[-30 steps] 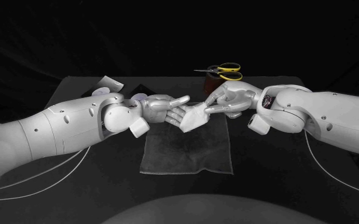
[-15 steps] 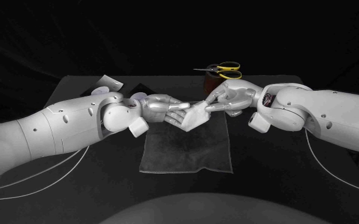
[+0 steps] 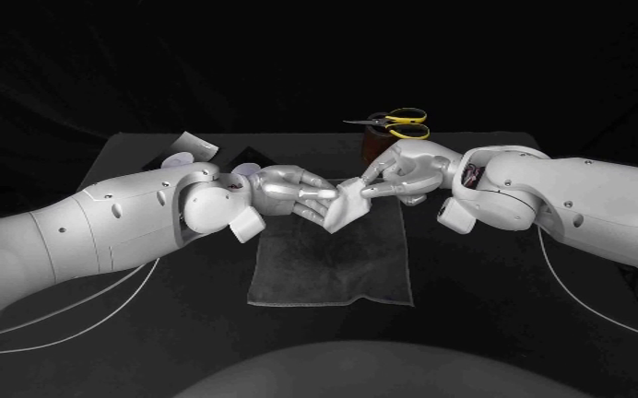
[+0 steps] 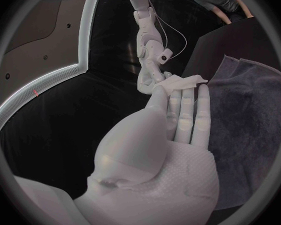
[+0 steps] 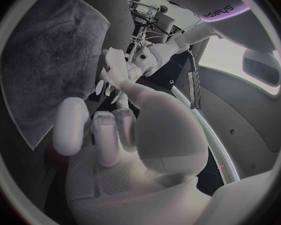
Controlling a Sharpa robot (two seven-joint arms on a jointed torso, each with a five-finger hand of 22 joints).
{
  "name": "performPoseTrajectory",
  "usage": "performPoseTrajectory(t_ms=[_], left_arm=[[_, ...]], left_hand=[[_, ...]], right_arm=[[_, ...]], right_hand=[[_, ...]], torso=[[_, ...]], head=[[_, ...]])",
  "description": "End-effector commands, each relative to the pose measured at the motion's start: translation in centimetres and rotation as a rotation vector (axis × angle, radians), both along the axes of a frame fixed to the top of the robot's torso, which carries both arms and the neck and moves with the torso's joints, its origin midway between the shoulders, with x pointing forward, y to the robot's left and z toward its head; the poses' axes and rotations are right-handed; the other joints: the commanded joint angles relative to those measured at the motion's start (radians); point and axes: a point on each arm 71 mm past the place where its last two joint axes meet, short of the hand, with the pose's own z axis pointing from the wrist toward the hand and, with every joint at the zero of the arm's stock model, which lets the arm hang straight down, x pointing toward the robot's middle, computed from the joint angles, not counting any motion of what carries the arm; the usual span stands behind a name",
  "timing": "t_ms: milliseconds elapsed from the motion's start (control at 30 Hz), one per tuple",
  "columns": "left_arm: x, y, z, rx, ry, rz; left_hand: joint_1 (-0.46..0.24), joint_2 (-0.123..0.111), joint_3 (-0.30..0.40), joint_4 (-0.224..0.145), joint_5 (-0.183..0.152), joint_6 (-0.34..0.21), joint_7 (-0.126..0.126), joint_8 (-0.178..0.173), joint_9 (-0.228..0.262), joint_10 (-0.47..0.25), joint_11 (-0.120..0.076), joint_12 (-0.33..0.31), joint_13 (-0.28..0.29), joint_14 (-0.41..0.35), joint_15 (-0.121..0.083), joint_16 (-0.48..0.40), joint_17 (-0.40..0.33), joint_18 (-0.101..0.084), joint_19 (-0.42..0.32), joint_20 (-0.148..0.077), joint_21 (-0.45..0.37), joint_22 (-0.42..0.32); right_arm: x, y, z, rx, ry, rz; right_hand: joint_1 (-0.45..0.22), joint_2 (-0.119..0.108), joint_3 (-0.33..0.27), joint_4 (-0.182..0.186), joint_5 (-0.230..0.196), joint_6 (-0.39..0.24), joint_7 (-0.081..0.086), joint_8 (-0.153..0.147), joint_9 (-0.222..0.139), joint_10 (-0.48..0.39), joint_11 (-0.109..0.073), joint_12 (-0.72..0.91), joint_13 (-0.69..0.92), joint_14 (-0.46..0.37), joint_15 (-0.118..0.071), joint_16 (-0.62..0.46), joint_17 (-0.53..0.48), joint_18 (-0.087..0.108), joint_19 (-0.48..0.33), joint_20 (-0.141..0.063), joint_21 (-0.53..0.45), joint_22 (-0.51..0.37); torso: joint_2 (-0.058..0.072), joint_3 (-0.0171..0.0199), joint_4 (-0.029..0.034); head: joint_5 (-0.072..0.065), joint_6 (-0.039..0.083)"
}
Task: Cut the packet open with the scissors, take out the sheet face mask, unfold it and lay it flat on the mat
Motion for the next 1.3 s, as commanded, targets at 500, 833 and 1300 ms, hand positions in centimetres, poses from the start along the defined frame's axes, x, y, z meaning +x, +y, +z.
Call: performPoseTrajectory(t_ms=[500, 833, 1300], left_arm=[[0.13, -0.14, 0.16, -0.007, -0.026, 0.015], [0.44, 0.02, 0.18, 0.021, -0.072, 0.062], [0.66, -0.16, 0.37, 0.022, -0.122, 0.09]], left_hand=[[-0.092, -0.167, 0.348, 0.036, 0.004, 0.012, 0.002, 0.014, 0.069, -0.005, -0.003, 0.079, 0.019, -0.027, -0.006, 0.057, 0.025, 0.011, 0.003, -0.011, 0.016, 0.016], [-0.153, -0.248, 0.506, -0.08, 0.007, 0.026, 0.012, 0.006, 0.082, -0.022, -0.012, 0.164, 0.058, -0.027, -0.017, 0.105, 0.038, 0.002, 0.011, -0.035, 0.074, 0.064], [-0.335, -0.327, 0.637, -0.168, 0.005, -0.099, 0.009, -0.109, 0.026, -0.263, 0.078, 0.193, 0.05, -0.257, 0.064, 0.212, 0.072, -0.049, -0.129, -0.019, 0.085, 0.113]], right_arm=[[0.65, -0.41, 0.16, -0.035, -0.074, -0.075], [0.45, -0.24, 0.22, -0.031, -0.071, -0.065], [-0.08, 0.39, 0.22, -0.036, -0.054, -0.037]], right_hand=[[-0.004, 0.009, 0.047, -0.053, 0.002, 0.006, 0.001, 0.005, 0.035, 0.086, -0.003, 0.001, 0.206, 0.108, -0.004, 0.004, 0.258, 0.009, -0.002, 0.003, -0.002, 0.17], [-0.005, 0.008, 0.047, -0.053, 0.002, 0.005, 0.001, 0.006, 0.036, 0.086, -0.003, 0.003, 0.207, 0.109, -0.004, 0.004, 0.259, 0.008, 0.0, 0.003, 0.001, 0.171], [-0.006, 0.008, 0.047, -0.054, 0.002, 0.005, 0.001, 0.006, 0.036, 0.087, -0.003, 0.005, 0.207, 0.109, -0.004, 0.004, 0.259, 0.009, 0.0, 0.003, 0.001, 0.171]], torso=[[0.0, -0.0001, -0.0007], [0.0, 0.0001, -0.0003], [0.0, -0.0003, -0.0004]], head=[[-0.002, -0.006], [-0.012, -0.003], [-0.015, -0.003]])
